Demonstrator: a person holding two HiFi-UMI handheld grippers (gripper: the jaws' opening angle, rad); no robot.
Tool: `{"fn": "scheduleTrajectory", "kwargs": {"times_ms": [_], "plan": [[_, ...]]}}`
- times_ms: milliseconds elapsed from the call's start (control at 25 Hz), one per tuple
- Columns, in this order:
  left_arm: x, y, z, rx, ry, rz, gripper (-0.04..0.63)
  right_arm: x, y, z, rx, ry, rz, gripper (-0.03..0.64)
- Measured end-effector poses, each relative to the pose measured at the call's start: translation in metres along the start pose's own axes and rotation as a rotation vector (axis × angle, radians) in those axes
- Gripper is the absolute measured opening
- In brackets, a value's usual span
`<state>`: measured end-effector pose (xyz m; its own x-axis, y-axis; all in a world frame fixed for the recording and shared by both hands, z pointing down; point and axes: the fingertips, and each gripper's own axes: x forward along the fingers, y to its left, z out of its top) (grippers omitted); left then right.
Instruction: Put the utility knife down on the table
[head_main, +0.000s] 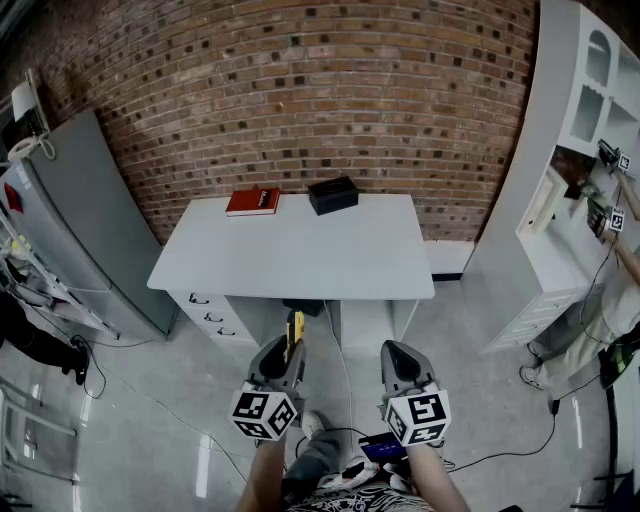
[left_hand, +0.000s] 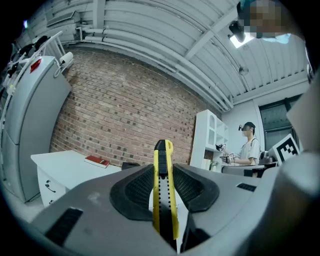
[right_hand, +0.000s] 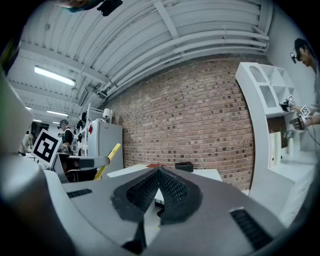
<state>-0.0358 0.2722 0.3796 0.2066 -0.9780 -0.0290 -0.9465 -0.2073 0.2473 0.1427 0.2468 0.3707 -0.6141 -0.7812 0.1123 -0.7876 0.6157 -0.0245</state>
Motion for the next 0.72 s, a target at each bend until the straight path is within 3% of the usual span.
{"fn": "scheduleTrajectory", "kwargs": {"times_ms": [720], "plan": [[0.012,-0.009,-0.005,0.016,0.018,0.025,0.121,0.007,-0.014,-0.004,0.029,-0.017,0.037,0.003]]}}
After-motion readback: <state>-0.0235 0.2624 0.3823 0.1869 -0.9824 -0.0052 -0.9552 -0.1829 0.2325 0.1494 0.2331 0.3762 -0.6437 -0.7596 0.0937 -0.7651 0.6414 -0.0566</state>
